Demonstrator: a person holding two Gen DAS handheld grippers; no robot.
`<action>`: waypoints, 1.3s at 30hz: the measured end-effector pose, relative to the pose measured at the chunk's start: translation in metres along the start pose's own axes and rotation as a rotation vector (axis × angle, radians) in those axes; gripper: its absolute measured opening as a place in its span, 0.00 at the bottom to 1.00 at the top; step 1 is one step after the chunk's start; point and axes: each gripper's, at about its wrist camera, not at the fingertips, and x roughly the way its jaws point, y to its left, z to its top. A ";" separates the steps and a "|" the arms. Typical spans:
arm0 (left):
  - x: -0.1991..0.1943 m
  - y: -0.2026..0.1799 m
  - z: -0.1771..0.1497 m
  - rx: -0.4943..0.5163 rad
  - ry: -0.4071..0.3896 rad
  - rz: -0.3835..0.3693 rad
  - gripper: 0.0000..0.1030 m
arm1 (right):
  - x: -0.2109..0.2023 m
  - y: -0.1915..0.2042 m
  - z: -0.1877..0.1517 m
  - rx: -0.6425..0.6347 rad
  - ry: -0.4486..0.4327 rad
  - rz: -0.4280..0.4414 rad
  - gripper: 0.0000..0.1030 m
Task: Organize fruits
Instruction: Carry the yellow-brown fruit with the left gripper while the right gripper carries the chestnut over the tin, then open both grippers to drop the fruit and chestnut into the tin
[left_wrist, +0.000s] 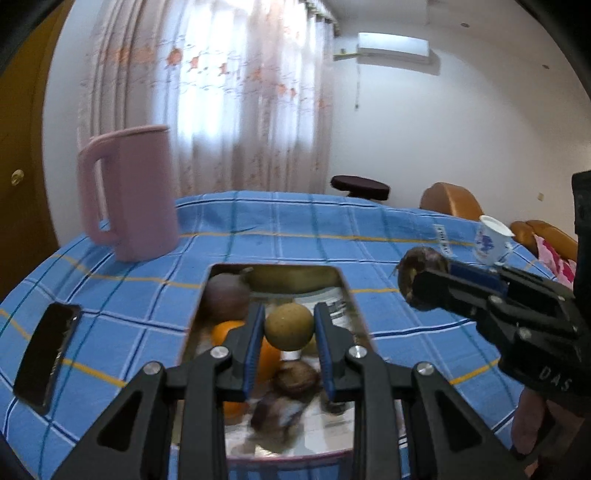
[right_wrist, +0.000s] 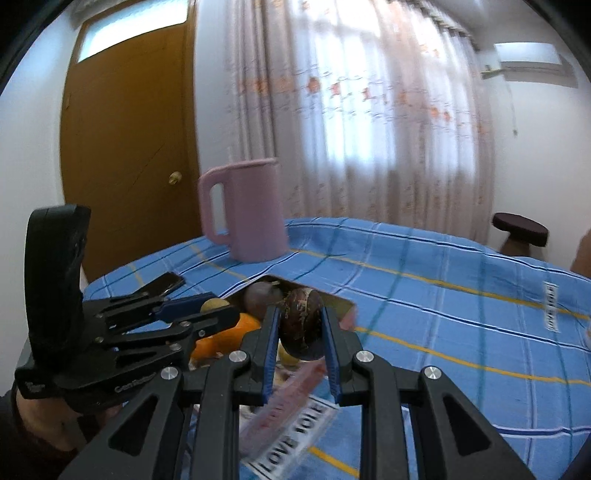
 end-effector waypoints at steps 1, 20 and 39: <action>0.001 0.006 -0.001 -0.008 0.005 0.006 0.27 | 0.006 0.007 0.000 -0.009 0.012 0.012 0.24; 0.010 0.037 -0.022 -0.049 0.078 0.012 0.28 | 0.052 0.039 -0.021 -0.052 0.176 0.046 0.24; -0.017 0.031 -0.012 -0.029 0.000 0.026 0.72 | 0.022 0.029 -0.012 -0.035 0.095 -0.030 0.60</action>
